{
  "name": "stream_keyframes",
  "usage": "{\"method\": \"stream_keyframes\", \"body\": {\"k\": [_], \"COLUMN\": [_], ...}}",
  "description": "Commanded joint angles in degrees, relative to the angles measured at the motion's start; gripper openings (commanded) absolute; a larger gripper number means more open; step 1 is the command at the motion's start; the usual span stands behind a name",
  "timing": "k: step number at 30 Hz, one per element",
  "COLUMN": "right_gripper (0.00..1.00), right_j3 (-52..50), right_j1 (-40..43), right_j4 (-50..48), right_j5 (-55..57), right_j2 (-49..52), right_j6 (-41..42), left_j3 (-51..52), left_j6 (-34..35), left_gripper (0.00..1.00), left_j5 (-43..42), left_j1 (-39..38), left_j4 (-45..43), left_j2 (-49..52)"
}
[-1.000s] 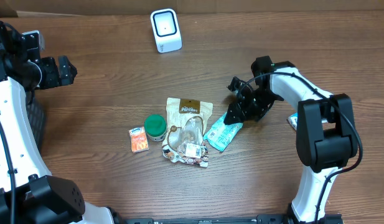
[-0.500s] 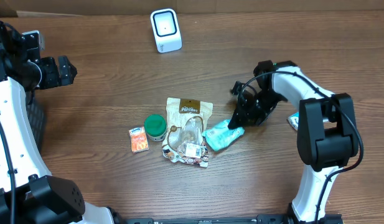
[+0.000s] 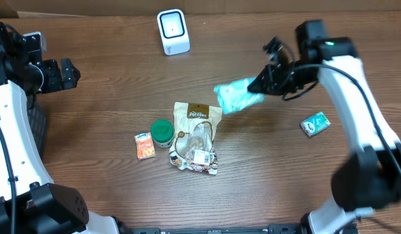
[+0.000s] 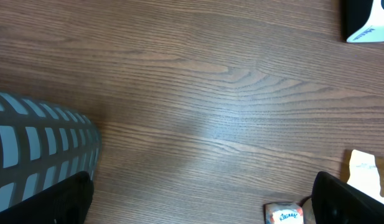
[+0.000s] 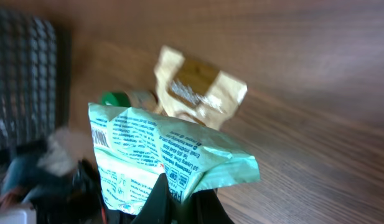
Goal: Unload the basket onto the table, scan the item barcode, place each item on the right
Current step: 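Lift the mint-green pack and carry it toward the scanner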
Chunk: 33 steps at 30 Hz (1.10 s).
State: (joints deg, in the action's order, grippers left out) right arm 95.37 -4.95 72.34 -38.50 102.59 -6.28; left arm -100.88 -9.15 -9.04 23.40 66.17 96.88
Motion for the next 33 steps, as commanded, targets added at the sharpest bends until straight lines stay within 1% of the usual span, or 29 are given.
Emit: {"method": "stream_keyframes", "body": {"k": [1, 6, 16, 22, 24, 27, 30, 33], "right_gripper": [0.04, 0.04, 0.04, 0.04, 0.04, 0.04, 0.04, 0.04], "right_j3": [1.86, 1.86, 1.75, 1.79, 2.03, 5.05, 12.35, 22.16], "right_j1": [0.15, 0.09, -0.13, -3.76, -5.2, -7.67, -10.47, -13.31], "right_j4": [-0.61, -1.36, -2.51, -5.05, -6.21, -6.4, -5.05, -4.09], "right_j5": [1.81, 2.82, 3.26, 10.34, 12.07, 16.13, 23.06, 32.98], "right_j2": [-7.45, -12.59, -12.9, -12.76, -12.44, -10.78, -7.17, -1.95], "right_j6": [7.28, 10.64, 13.6, 20.06, 20.98, 21.11, 21.11, 21.05], "left_j3": [-0.85, -0.85, -0.85, -0.85, -0.85, -0.85, -0.85, -0.85], "left_j6": [0.57, 0.57, 0.57, 0.57, 0.57, 0.57, 0.57, 0.57], "left_gripper": [1.0, 0.99, 1.0, 1.0, 1.0, 0.99, 0.99, 1.0], "left_j5": [-0.66, -0.66, -0.66, -0.66, -0.66, -0.66, -0.66, -0.66], "left_j1": [0.57, 0.57, 0.57, 0.57, 0.57, 0.57, 0.57, 0.57], "left_j4": [-0.02, -0.02, -0.02, -0.02, -0.02, -0.02, -0.02, -0.02], "left_j2": [0.2, 0.2, 0.2, 0.2, 0.2, 0.2, 0.2, 0.2]}}
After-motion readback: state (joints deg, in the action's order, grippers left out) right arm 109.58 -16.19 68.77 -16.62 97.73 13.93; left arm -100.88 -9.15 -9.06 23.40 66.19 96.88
